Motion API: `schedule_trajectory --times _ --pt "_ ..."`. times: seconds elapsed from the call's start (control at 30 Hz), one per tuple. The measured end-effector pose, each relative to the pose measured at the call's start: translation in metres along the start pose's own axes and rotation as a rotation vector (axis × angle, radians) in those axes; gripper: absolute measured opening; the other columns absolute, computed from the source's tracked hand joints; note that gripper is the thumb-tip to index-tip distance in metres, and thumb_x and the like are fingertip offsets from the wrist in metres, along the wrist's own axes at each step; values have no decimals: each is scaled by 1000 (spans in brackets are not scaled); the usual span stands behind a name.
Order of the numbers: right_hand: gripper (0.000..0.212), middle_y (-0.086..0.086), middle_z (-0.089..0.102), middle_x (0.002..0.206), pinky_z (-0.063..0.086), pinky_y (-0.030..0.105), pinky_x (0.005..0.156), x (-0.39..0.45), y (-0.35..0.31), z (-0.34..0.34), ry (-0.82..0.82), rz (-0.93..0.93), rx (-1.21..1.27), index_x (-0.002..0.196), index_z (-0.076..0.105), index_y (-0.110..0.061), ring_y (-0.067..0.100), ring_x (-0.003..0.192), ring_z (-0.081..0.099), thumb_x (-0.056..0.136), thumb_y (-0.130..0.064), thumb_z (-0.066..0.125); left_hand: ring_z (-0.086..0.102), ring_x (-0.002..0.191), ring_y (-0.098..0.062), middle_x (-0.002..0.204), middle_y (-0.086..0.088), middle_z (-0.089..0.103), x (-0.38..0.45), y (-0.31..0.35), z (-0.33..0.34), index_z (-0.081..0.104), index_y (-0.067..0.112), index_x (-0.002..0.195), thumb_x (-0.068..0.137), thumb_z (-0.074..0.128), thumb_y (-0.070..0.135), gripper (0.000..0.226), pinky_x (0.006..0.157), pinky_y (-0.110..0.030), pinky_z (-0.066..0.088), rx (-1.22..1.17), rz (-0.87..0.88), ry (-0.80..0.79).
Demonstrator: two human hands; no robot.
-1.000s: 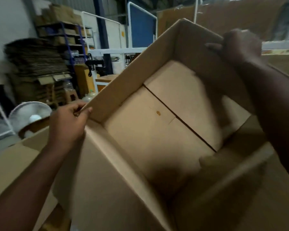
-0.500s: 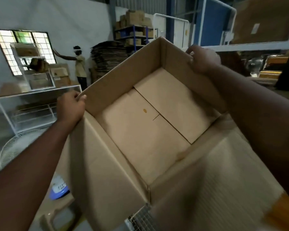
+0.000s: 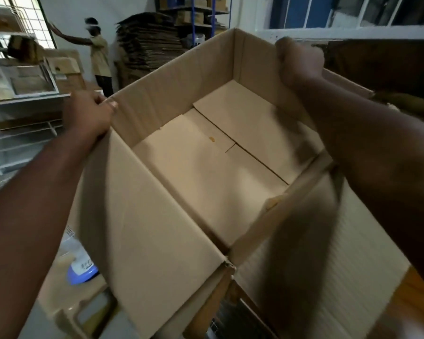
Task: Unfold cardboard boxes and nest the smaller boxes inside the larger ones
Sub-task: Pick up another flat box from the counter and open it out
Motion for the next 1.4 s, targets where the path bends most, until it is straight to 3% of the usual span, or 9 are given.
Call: schedule_trajectory --times 0.2,0.4,0.57,0.67,0.77,0.93,1.07,1.27,1.4 --pt "27 22 68 118 46 54 96 7 -42 79 -107 -2 -96 134 52 -15 45 107 65 107 -17 51 72 99 -32 104 -13 77 40 -64 34 78 10 111 87 73 38 37 92 -44 57 -35 -95 -105" --pt "84 16 36 168 35 52 122 -2 -62 145 -694 88 55 167 25 -22 39 151 39 100 -44 69 73 92 -30 98 -9 78 68 -107 72 78 11 105 66 73 37 47 88 -50 60 -54 -223 -164" --pt "103 13 27 173 32 55 124 -47 -38 179 -946 188 -71 170 16 -27 39 155 32 91 -51 78 76 89 -30 91 -11 79 86 -108 96 79 11 95 64 69 30 38 83 -50 63 -37 -204 -168" --pt "112 11 33 169 30 51 125 -72 -15 174 -1038 320 -44 166 27 -19 36 153 35 79 -67 77 75 93 -30 94 -11 78 93 -108 110 79 10 98 65 65 26 40 87 -49 62 -46 -231 -155" --pt "75 14 47 158 36 51 117 -78 4 142 -803 388 -4 156 46 -15 36 144 45 98 -58 66 75 96 -30 99 -10 79 97 -100 116 78 9 106 66 68 30 46 90 -48 61 -44 -237 -149" --pt "71 8 58 147 38 64 117 -105 50 98 -504 542 148 151 48 -32 38 136 54 91 -68 65 76 90 -28 94 -7 78 100 -110 127 77 9 103 66 70 32 44 86 -47 63 -96 -296 -126" --pt "70 11 40 161 53 51 101 -138 56 102 -534 726 521 160 39 -28 36 137 51 98 -36 70 75 87 -26 93 -7 78 94 -106 126 78 11 102 62 78 35 46 87 -47 62 -186 -333 -165" --pt "51 7 51 148 53 29 70 -122 50 117 -328 782 874 139 62 -25 24 122 59 96 2 55 72 84 -17 85 2 76 74 -56 131 82 16 96 73 83 17 23 85 -37 61 -416 -261 -177" --pt "53 4 50 144 59 40 89 -116 59 109 -241 799 924 128 66 -31 29 130 54 92 5 50 73 90 -17 95 -2 78 65 -69 136 82 14 104 75 82 23 30 89 -37 61 -399 -285 -199"
Point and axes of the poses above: each hand's wrist, its own x-axis towards the middle knuckle, its own z-axis out of the palm, y = z × x, the point moved 3 cm from there along x, towards the middle knuckle
